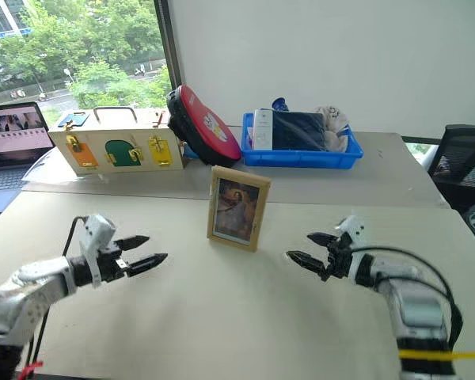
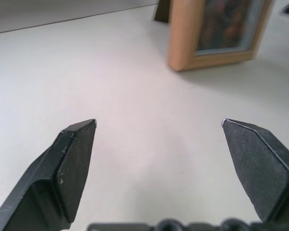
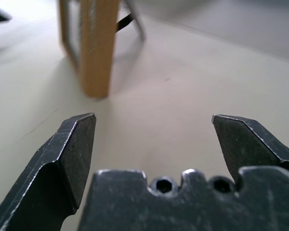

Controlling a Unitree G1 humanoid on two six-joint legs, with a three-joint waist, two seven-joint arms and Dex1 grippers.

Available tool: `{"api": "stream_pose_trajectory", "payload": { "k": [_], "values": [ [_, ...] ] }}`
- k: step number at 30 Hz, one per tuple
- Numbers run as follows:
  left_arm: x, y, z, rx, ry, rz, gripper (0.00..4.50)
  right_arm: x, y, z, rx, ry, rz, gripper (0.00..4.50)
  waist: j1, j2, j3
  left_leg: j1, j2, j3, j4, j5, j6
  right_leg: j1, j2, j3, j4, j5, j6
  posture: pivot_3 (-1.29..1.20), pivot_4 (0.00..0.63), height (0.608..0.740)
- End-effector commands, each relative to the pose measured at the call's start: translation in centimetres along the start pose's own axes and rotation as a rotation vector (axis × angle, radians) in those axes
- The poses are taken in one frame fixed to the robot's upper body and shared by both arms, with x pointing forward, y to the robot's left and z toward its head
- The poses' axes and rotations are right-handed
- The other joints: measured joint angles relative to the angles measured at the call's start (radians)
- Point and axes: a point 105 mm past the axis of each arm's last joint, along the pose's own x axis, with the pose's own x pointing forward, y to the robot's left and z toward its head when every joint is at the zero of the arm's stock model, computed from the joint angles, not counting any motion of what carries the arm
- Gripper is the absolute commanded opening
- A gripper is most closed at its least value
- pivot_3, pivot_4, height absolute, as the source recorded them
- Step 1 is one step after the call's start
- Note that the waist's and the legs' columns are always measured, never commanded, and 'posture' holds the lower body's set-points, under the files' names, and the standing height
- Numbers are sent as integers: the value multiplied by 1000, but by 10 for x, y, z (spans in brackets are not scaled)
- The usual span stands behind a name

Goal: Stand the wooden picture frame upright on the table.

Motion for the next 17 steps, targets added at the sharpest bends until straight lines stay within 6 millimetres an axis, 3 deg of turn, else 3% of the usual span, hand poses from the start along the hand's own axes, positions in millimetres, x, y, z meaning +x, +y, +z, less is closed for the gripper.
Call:
{"api": "stream_pose_trajectory", "payload": {
  "k": [1, 5, 13, 17],
  "values": [
    [-1, 9, 5, 203, -58, 129, 4500, -22, -8, 19, -131, -114, -194, 4453, 1, 0, 0, -1, 0, 0, 1, 1, 1, 0, 0, 0, 0, 1, 0, 0, 150, 717],
    [-6, -12, -16, 114, -50, 41, 4500, -40, -11, -7, -72, -57, -345, 4453, 0, 1, -3, 0, 0, 0, 2, 2, 2, 1, 0, 0, 0, 2, 1, 0, 150, 717],
    [-3, -6, -16, 28, -76, 76, 4500, -44, -22, -12, -89, -66, -442, 4453, -2, 3, -4, 2, 0, 0, 1, 3, 3, 2, 0, 1, 0, 2, 1, 0, 150, 717],
    [1, -10, -17, 9, -66, 56, 4500, -40, -16, -15, -92, -78, -444, 4453, -2, 3, -4, 2, 0, 0, 1, 3, 3, 2, 0, 1, 0, 2, 1, 0, 150, 717]
  ]
}}
